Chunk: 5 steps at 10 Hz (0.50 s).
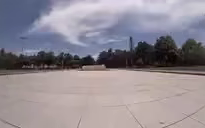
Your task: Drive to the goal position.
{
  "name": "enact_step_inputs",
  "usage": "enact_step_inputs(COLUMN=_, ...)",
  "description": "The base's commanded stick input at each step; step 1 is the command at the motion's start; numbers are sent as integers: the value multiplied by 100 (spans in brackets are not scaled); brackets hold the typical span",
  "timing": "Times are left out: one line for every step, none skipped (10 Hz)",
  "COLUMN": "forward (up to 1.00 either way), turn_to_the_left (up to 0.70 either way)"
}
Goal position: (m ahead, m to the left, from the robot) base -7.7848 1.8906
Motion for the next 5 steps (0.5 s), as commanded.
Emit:
enact_step_inputs(forward=100, turn_to_the_left=-35)
enact_step_inputs(forward=100, turn_to_the_left=-39)
enact_step_inputs(forward=100, turn_to_the_left=-39)
enact_step_inputs(forward=100, turn_to_the_left=-39)
enact_step_inputs(forward=100, turn_to_the_left=-39)
